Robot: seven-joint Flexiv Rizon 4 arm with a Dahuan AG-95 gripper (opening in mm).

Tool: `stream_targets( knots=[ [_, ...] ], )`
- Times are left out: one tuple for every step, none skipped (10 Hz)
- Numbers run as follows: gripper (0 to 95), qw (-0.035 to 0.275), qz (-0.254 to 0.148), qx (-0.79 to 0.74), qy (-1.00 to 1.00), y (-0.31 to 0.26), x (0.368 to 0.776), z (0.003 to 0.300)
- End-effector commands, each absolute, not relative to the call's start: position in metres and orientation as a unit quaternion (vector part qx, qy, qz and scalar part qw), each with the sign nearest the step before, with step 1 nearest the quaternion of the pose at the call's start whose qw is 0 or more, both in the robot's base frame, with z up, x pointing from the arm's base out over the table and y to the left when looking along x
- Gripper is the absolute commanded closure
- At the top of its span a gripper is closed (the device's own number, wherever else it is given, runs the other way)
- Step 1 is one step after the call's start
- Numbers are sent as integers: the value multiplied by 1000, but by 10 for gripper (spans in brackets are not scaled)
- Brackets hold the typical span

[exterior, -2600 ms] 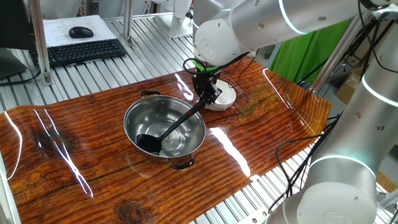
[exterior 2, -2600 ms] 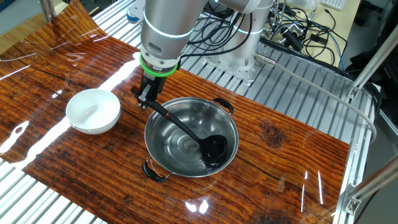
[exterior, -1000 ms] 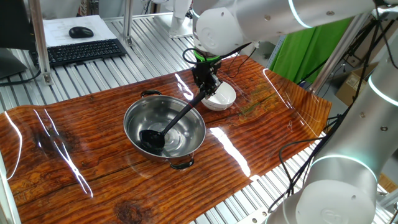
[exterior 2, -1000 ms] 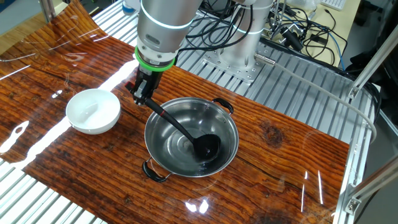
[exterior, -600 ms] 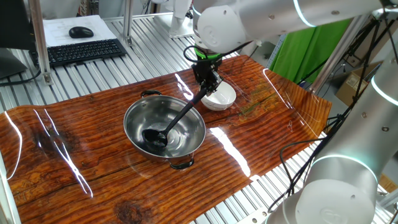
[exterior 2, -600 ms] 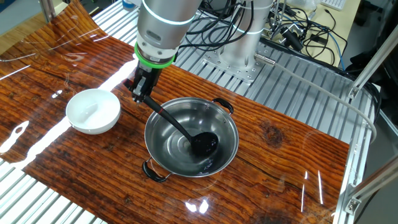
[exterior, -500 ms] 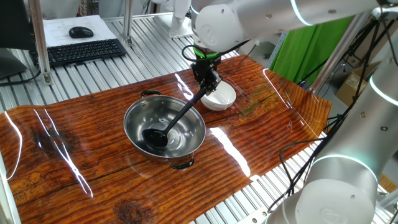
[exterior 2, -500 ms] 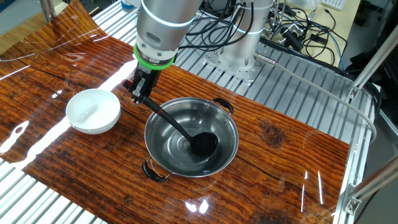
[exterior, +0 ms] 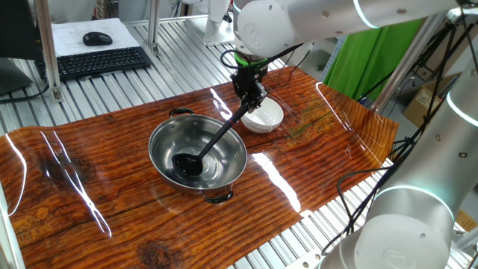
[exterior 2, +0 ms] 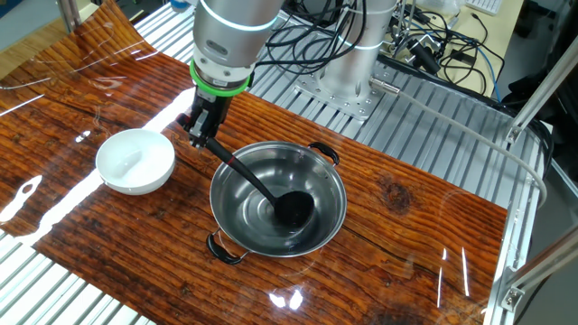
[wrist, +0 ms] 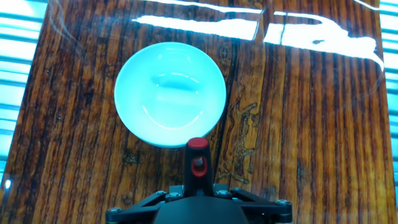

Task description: Scoop water with a large spoon from one bowl to another

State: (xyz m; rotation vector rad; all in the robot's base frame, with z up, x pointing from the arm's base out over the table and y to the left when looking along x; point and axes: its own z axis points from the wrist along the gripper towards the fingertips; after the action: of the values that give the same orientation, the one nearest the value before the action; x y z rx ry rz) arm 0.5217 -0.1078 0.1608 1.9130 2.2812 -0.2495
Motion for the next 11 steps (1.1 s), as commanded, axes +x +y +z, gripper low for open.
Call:
stream_targets(
  knots=[
    [950,76,-81,635,765,-107,521,162],
    [950,74,-81,633,766,-106,522,164],
    [950,72,-79,632,767,-106,523,166],
    [950,71,-78,633,767,-106,525,169],
    [950,70,-78,633,767,-106,526,173],
    [950,68,-76,632,768,-105,526,175],
    [950,68,-77,633,767,-105,527,176],
    [950,68,-78,633,767,-105,526,176],
    [950,68,-78,631,769,-105,526,177],
    [950,69,-79,631,769,-104,526,177],
    [950,69,-79,632,768,-104,526,177]
  ],
)
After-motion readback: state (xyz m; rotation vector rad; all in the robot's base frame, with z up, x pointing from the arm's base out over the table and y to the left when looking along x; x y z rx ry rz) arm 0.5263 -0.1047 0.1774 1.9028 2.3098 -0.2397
